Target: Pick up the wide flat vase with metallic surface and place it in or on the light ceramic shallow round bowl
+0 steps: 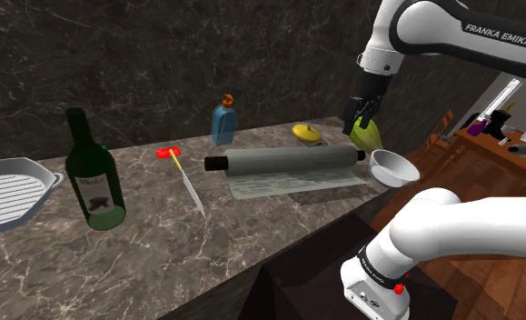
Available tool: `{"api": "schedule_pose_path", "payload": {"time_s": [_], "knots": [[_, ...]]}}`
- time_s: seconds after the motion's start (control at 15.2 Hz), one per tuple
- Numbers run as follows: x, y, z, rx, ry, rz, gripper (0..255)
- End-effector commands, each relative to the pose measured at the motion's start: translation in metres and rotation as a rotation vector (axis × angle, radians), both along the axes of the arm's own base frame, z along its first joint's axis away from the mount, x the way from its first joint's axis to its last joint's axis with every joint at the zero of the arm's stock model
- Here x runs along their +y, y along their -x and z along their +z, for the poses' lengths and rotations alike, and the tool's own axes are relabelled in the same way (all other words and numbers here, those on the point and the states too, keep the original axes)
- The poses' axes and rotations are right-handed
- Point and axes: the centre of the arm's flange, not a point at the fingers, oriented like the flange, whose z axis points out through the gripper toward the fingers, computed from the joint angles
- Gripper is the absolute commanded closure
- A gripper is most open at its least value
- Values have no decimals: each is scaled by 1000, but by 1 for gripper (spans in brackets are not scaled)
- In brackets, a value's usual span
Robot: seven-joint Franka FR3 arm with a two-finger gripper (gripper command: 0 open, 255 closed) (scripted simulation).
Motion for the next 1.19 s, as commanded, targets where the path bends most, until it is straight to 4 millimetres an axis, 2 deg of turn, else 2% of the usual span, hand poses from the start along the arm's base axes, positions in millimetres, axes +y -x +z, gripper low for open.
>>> {"api": "schedule_pose_path", "payload": {"time_s": [0.0, 1.12], "knots": [[0, 0, 0, 0, 0, 0, 0], [-130, -140, -97, -92, 11, -106, 0]]}}
